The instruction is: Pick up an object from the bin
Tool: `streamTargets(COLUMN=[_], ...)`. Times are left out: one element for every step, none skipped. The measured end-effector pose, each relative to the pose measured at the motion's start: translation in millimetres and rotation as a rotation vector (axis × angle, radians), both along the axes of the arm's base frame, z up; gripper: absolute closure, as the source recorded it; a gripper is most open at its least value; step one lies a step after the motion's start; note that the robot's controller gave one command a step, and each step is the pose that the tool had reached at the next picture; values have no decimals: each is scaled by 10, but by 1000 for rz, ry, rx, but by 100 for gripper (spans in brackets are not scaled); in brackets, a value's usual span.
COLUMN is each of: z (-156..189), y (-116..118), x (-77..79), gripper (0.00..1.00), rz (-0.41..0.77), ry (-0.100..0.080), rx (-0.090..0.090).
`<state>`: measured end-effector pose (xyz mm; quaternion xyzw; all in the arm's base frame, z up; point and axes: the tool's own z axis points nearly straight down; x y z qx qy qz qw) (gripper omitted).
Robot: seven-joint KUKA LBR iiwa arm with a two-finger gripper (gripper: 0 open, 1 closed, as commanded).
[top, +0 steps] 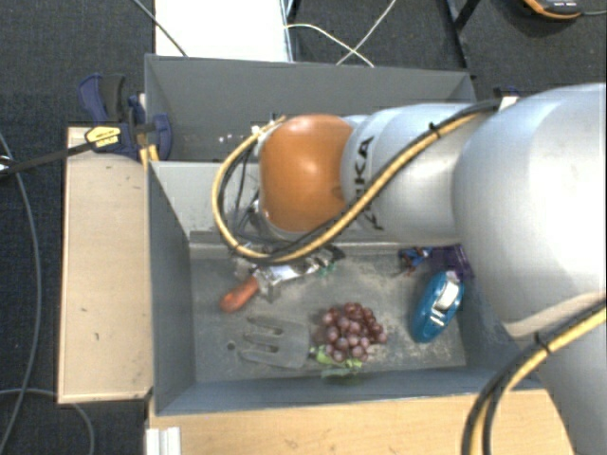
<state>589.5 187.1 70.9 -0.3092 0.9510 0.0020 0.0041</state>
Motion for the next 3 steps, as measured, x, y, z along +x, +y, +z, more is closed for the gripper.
streamTargets(z=[139, 447, 817], y=[-1, -1, 0], x=[-17, -16, -11], gripper=[100, 100, 100], rz=[-2, -5, -6], ry=[3, 3, 0], rx=[1, 1, 1])
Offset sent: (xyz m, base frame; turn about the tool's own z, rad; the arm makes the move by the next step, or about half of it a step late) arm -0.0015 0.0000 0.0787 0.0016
